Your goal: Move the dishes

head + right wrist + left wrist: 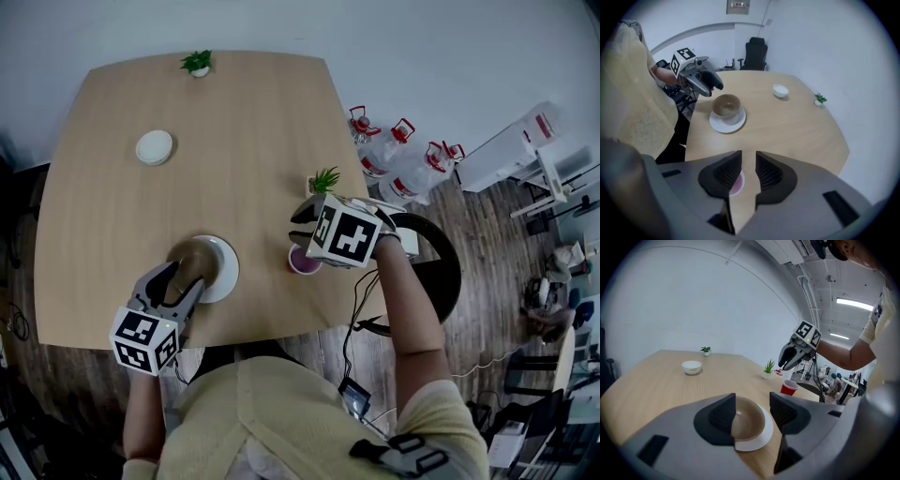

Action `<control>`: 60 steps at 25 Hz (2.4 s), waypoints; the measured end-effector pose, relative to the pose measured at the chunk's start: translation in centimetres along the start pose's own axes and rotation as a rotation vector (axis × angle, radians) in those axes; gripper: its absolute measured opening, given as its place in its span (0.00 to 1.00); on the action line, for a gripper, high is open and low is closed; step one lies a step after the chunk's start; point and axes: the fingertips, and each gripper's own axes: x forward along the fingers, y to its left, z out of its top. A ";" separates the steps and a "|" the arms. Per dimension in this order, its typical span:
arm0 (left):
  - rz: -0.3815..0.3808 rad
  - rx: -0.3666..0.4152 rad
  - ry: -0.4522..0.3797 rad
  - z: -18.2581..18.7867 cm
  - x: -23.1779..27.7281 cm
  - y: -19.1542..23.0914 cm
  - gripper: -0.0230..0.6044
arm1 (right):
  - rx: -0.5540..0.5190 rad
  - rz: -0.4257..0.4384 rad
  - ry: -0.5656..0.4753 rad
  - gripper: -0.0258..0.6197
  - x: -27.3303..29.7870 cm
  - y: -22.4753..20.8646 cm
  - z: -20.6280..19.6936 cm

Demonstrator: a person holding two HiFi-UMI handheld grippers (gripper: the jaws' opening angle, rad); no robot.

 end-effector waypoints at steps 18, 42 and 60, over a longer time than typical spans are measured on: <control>0.188 -0.113 -0.003 -1.2 -0.9 3.5 0.41 | 0.261 -0.365 -0.468 0.20 -4.2 1.1 5.4; 0.281 -0.260 0.179 -6.0 0.9 5.6 0.39 | 0.669 -0.300 -0.606 0.16 2.5 5.8 5.9; 0.339 -0.288 0.205 -6.9 1.6 6.5 0.21 | 0.733 -0.233 -0.555 0.15 5.9 8.0 4.8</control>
